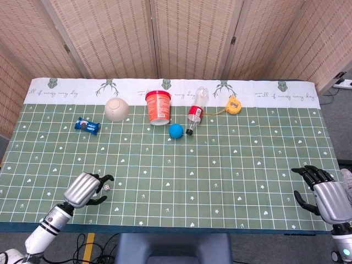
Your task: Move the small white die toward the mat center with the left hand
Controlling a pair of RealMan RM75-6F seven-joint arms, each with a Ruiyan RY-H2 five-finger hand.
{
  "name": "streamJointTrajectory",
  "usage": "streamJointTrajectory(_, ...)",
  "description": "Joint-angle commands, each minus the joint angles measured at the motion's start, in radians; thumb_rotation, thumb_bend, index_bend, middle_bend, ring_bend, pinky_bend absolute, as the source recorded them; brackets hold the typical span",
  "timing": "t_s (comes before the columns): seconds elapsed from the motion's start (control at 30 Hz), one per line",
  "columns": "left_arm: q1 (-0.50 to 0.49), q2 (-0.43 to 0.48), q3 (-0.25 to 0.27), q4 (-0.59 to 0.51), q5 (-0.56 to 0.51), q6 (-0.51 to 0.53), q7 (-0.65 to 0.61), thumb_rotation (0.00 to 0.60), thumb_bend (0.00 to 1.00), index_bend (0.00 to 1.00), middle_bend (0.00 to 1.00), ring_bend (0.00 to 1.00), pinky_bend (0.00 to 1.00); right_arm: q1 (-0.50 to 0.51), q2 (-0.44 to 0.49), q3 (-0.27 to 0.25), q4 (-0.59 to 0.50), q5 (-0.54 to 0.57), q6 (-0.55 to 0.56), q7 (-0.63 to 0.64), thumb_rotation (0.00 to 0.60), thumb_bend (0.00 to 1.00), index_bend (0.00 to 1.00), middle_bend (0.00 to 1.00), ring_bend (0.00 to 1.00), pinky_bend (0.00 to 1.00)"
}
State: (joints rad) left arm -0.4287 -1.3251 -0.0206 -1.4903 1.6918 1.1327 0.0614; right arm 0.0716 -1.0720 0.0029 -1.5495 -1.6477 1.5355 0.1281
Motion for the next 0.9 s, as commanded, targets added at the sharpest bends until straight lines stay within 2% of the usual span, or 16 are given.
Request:
streamJointTrajectory(0.03, -0.03, -0.042, -0.004, 0.034, -0.028, -0.042, 0.005, 0.6, 0.25, 0.38, 0.86, 0.78, 0.84, -0.002, -0.001, 0.0, 0.002, 0.001, 0.002, 0.002, 0.6, 0.33, 0.26, 0.31, 0.22, 0.27)
streamJointTrajectory(0.33, -0.067, -0.103, -0.009, 0.095, -0.125, -0.137, 0.07, 0.6, 0.25, 0.39, 0.96, 0.86, 0.85, -0.008, -0.003, -0.002, 0.01, 0.004, 0.01, 0.01, 0.6, 0.33, 0.26, 0.31, 0.22, 0.27)
streamJointTrajectory(0.67, -0.067, -0.119, -0.002, 0.147, -0.207, -0.165, 0.102, 0.6, 0.26, 0.43, 0.98, 0.88, 0.85, -0.01, -0.005, -0.002, 0.019, 0.004, 0.011, 0.019, 0.6, 0.33, 0.26, 0.31, 0.22, 0.27)
streamJointTrajectory(0.9, -0.07, -0.128, 0.008, 0.176, -0.217, -0.166, 0.069, 0.6, 0.35, 0.46, 0.99, 0.89, 0.86, -0.009, -0.009, -0.002, 0.022, 0.002, 0.011, 0.021, 0.6, 0.33, 0.26, 0.31, 0.22, 0.27)
